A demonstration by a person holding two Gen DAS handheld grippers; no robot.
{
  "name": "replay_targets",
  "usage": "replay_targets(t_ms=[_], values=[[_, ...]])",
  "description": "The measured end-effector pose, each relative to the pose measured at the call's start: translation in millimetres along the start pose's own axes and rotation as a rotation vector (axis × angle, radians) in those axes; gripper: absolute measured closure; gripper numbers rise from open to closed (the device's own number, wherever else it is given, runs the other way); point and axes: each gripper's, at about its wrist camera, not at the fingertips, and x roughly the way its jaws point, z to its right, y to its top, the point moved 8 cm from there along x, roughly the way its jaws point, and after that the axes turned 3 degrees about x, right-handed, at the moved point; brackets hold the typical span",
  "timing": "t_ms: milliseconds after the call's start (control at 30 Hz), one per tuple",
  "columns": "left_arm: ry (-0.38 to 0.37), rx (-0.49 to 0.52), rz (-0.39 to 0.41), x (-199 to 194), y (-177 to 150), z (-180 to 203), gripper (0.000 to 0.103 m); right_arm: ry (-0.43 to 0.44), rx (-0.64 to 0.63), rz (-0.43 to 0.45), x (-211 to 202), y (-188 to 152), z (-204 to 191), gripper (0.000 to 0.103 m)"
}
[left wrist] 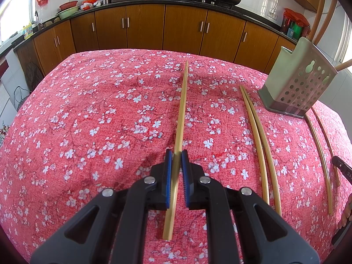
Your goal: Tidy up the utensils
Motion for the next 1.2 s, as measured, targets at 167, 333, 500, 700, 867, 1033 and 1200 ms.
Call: replay_targets(t_ms=[167,333,500,700,867,1033,1200], values=[[-0.003,-0.002,0.0,0,0,2,0.09,0.0,0.0,0.0,0,0,0,0.095],[-0.005,-0.005,0.001,1,0,2,0.09,0.0,0.0,0.0,0,0,0,0.095],[-0.006,-0.005,0.001,1,0,1,0.09,0.0,0.0,-0.001,0,0,0,0.095],[-0.011,-0.008,0.002,1,0,0,0.09,0.0,0.0,-0.001,0,0,0,0.095],[-0.002,0.012,-0.001,-2,-2,1,0.09,-0.003,-0.005,-0.002,-1,-1,-1,0.095],[0.014,0.052,-0.003,-11,-13,4,0.089,0.008,-0.025,-0.004,-7,-7,-3,0.095],[0.034,0.087,0.016,-17,-10,7,0.095,0.006,-0.035,0.026,-18,-3,-2,0.095]])
